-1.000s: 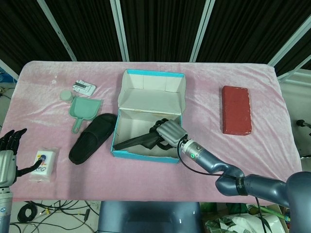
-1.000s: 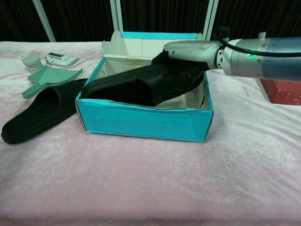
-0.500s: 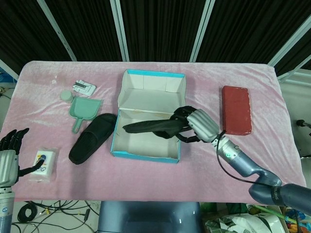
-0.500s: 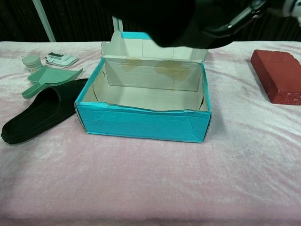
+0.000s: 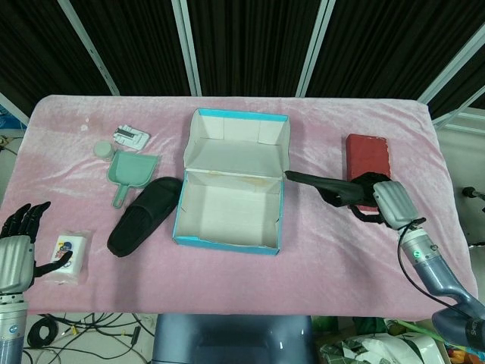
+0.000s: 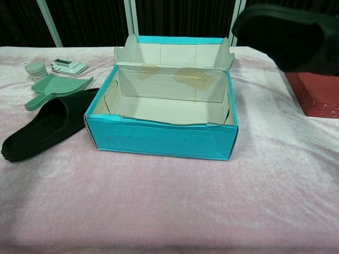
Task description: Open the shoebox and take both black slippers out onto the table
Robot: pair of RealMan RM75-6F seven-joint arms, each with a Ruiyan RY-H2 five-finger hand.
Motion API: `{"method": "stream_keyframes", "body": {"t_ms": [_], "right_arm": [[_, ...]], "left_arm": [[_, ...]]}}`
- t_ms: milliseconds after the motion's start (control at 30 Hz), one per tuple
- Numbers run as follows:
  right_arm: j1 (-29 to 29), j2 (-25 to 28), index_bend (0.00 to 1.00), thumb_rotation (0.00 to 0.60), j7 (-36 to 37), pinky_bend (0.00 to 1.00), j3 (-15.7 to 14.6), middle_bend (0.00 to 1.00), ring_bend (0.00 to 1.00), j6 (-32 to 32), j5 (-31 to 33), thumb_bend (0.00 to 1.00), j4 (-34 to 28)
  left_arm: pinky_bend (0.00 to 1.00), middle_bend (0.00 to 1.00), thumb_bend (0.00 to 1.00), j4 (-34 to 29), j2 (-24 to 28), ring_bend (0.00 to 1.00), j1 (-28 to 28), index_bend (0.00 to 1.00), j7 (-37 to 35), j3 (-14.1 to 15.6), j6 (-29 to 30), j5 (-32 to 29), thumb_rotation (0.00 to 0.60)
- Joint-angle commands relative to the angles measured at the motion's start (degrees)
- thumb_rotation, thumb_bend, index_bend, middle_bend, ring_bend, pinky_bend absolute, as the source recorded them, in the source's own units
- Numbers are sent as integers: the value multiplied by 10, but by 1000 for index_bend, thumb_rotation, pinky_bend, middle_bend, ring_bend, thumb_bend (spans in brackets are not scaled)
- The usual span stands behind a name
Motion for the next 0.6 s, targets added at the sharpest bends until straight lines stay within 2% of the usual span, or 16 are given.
{"method": "stream_keyframes", "body": {"t_ms": [33,167,233,267,333,433,500,600], "right_arm": [[-22,-29,721,600,-19,256,-9,470,226,-6,14,502,46],[-36,-45,702,600,-11,250,-11,421,198,-6,15,501,73],[-42,-51,652,600,-7,239,-12,383,171,-5,13,501,84],[-44,-54,575,600,-8,228,-13,332,137,-6,12,490,89],[-47,-55,338,600,-21,207,-19,188,51,-16,11,418,91],[-51,-48,63,600,-52,188,-20,30,1,-26,17,297,73],[-55,-40,4,600,-68,184,-18,0,0,-21,19,263,53],[-67,-25,0,600,-93,183,-13,0,0,5,13,250,14]], "left_arm": [[158,163,0,-5,3,62,3,121,1,1,4,5,600],[170,162,0,-4,2,62,9,121,17,1,14,4,600],[170,162,0,-5,0,62,11,121,18,1,14,2,600],[170,162,0,-5,0,62,12,121,17,1,14,2,600],[169,161,0,-5,0,62,13,121,15,2,14,2,600],[167,161,0,-4,1,62,15,121,16,2,17,6,600],[158,159,0,-4,1,62,16,121,17,2,17,8,600],[133,150,0,4,3,62,16,121,27,2,14,4,600]]}}
